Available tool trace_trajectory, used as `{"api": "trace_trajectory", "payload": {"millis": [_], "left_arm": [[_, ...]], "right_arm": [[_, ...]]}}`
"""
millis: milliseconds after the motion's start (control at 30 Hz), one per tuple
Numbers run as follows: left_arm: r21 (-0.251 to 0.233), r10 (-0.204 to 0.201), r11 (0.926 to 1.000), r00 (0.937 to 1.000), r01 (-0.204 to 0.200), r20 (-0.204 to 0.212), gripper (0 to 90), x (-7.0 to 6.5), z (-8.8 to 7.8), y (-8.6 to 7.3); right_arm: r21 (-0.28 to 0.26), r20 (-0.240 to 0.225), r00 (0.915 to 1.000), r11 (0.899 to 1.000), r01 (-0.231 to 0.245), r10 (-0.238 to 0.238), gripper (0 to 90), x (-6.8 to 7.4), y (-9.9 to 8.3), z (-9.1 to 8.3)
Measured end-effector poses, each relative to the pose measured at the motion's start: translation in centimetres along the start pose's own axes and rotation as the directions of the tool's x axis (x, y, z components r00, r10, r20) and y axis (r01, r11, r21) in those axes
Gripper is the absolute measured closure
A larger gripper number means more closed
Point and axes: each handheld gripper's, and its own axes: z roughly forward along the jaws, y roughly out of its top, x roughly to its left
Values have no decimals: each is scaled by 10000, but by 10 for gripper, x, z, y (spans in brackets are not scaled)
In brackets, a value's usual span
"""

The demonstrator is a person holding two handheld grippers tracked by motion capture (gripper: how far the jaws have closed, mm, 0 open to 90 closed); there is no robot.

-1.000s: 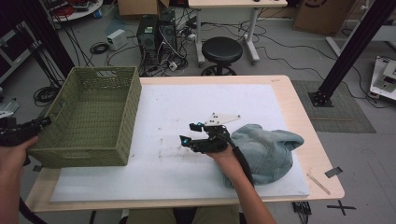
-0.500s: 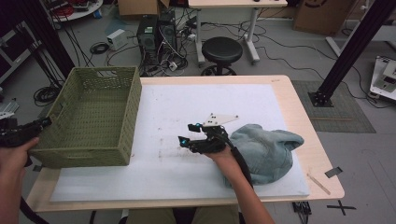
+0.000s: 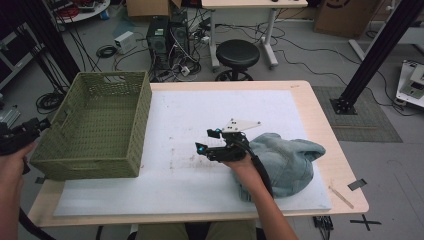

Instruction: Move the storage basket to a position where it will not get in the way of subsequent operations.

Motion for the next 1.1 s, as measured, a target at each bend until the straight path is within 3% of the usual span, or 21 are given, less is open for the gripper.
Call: {"api": "trace_trajectory", "payload": {"millis": [67, 167, 267, 400, 567, 700, 800, 967, 1100], "left_arm": [[-219, -158, 9996, 9997, 162, 203, 457, -6, -3, 6], [-337, -245, 9991, 9989, 259, 410, 372, -19, -5, 15], [-527, -54, 9986, 9977, 90, 670, 275, -38, -6, 24], [-764, 236, 9970, 9940, -155, 1071, 219, -66, -7, 29], [-792, 624, 9956, 9830, -493, 1727, 218, -104, -1, 29], [-680, 1000, 9937, 9778, -888, 1843, 218, -130, 9, 26], [-648, 1348, 9902, 9685, -1238, 2094, 218, -151, 18, 22], [-513, 1251, 9920, 9508, -1152, 2834, 219, -177, 31, 16], [-637, 1164, 9928, 9409, -1013, 3181, 219, -195, 36, 15]], "right_arm": [[83, 430, 9991, 10000, 19, -22, 227, -3, 1, -4], [311, 986, 9951, 9995, 75, -105, 218, -7, 3, -11], [588, 1408, 9899, 9982, 68, -151, 217, -14, 5, -20], [829, 1787, 9833, 9963, 205, -351, 217, -24, 5, -39], [937, 2189, 9756, 9956, -32, -175, 217, -40, 1, -61], [886, 2410, 9705, 9960, -97, -120, 217, -45, -3, -80], [869, 2523, 9675, 9962, -59, -163, 217, -45, -5, -91], [736, 2582, 9660, 9973, -56, -137, 217, -45, -9, -105], [556, 2605, 9654, 9985, 7, -151, 217, -43, -10, -116]]}}
